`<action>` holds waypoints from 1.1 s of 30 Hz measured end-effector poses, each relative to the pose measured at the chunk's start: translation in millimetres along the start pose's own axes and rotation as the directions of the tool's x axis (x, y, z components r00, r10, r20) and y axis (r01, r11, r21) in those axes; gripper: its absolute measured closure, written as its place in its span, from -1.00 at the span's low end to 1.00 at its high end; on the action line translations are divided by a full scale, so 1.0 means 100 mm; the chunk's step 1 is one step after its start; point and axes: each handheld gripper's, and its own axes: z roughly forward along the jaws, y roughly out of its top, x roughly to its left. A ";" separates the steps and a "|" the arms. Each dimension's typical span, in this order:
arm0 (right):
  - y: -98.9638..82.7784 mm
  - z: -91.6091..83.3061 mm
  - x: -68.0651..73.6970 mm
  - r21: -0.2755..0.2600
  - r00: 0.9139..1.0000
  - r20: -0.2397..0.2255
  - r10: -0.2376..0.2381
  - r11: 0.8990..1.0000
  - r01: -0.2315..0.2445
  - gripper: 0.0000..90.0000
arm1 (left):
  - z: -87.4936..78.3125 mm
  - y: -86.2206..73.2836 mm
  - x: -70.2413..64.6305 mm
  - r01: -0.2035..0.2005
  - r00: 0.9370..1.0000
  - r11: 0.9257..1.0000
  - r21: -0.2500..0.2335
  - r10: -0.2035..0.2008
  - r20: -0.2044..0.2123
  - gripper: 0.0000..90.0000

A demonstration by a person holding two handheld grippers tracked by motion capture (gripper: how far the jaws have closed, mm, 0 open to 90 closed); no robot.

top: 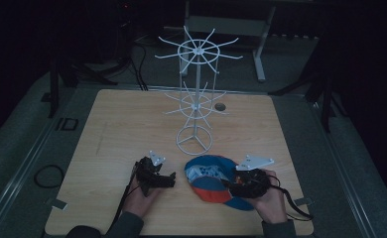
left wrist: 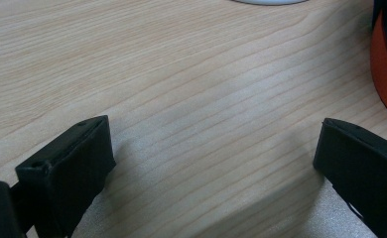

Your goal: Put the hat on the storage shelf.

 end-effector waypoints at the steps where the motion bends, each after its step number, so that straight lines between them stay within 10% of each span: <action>1: 0.02 0.00 -0.01 0.001 1.000 -0.002 -0.007 1.000 0.007 -0.02 | 0.00 0.00 0.00 0.000 1.000 1.000 0.000 0.000 0.000 -0.94; 15: 0.38 -0.03 -0.13 0.033 0.993 -0.050 -0.105 0.994 0.107 -0.05 | 0.00 0.00 0.00 0.000 1.000 1.000 0.000 0.000 0.000 -0.94; 33: 0.67 0.36 -0.25 0.132 0.979 -0.097 -0.181 0.972 0.193 -0.12 | 0.00 0.00 0.00 0.005 1.000 1.000 -0.003 -0.005 0.000 -0.94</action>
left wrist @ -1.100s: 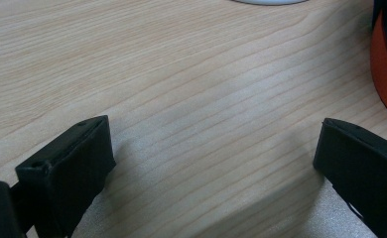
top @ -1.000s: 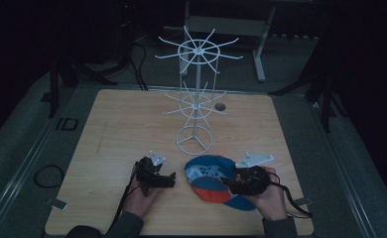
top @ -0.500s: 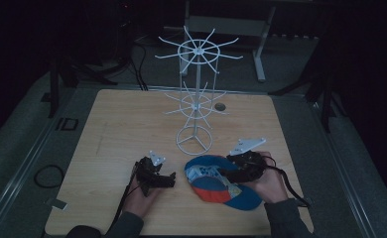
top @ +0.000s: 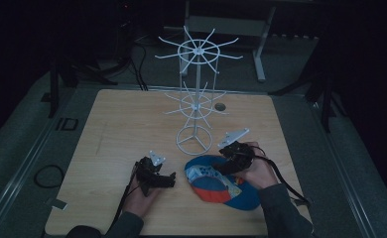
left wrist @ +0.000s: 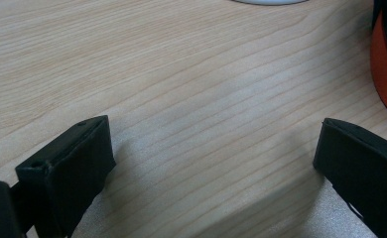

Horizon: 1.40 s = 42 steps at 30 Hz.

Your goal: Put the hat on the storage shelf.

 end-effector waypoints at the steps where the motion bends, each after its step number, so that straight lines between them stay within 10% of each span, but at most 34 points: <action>1: 0.01 0.02 -0.01 0.004 1.000 -0.001 0.001 1.000 -0.001 -0.12 | 0.00 0.00 0.00 -0.002 1.000 1.000 0.002 0.002 0.000 -0.94; 17: 0.16 0.45 -0.11 0.143 0.999 -0.036 -0.034 0.989 0.039 -0.27 | 0.00 0.00 0.00 -0.004 1.000 1.000 0.000 0.004 -0.001 -0.94; 27: 0.20 0.76 -0.06 0.274 0.993 -0.056 -0.106 0.955 0.118 -0.22 | 0.00 0.00 0.00 -0.006 1.000 1.000 0.001 0.006 -0.001 -0.94; 36: 0.16 0.81 -0.02 0.299 0.986 -0.062 -0.154 0.940 0.166 0.77 | 0.00 0.00 0.00 -0.004 1.000 1.000 0.000 0.004 -0.001 -0.94; 42: 0.16 0.67 0.03 0.248 0.984 -0.050 -0.172 0.952 0.179 0.89 | 0.00 0.00 0.00 -0.004 1.000 1.000 0.000 0.004 -0.002 -0.94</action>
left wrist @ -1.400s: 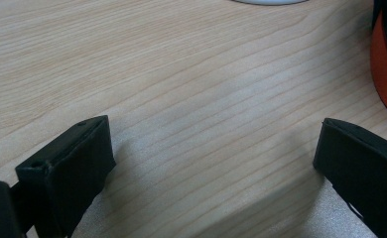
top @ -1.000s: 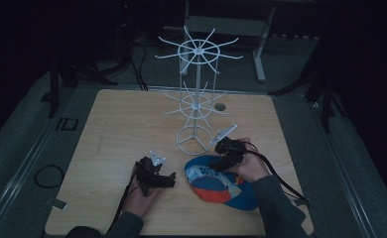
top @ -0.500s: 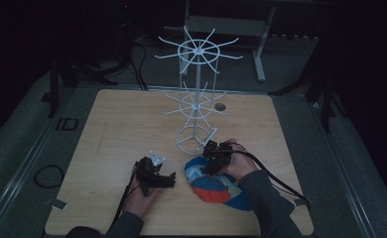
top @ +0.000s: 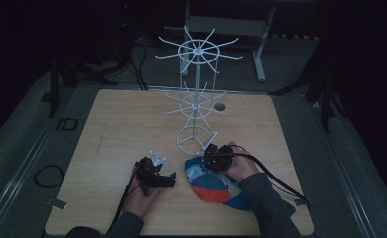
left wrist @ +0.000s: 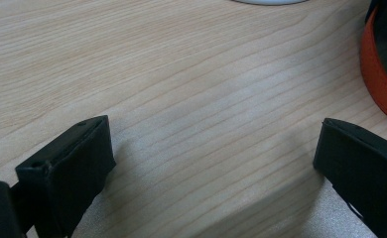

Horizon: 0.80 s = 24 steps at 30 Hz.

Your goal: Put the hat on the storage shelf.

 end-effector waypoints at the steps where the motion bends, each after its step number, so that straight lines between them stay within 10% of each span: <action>1: -0.01 -0.04 0.02 -0.011 1.000 0.000 0.003 1.000 -0.003 0.89 | 0.00 0.00 0.00 0.001 1.000 1.000 0.000 -0.001 0.000 -0.94; 24: -0.49 -0.74 -0.06 -0.260 0.991 0.001 0.134 0.957 -0.129 0.88 | 0.00 0.00 0.00 -0.001 1.000 1.000 0.004 0.001 0.002 -0.94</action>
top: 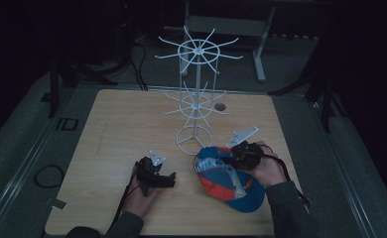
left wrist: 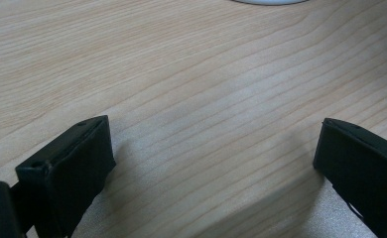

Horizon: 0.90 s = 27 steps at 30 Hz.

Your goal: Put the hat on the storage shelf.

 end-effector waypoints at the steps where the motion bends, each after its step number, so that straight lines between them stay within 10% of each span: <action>1: 0.00 0.00 0.00 0.000 1.000 0.000 0.000 1.000 0.000 0.88 | 0.00 0.00 0.00 0.000 1.000 1.000 0.000 0.000 0.000 -0.94; 27: -0.03 -0.44 -0.10 -0.131 0.995 0.072 0.069 0.990 -0.059 0.88 | 0.00 0.00 0.00 0.000 1.000 1.000 -0.002 0.000 -0.001 -0.94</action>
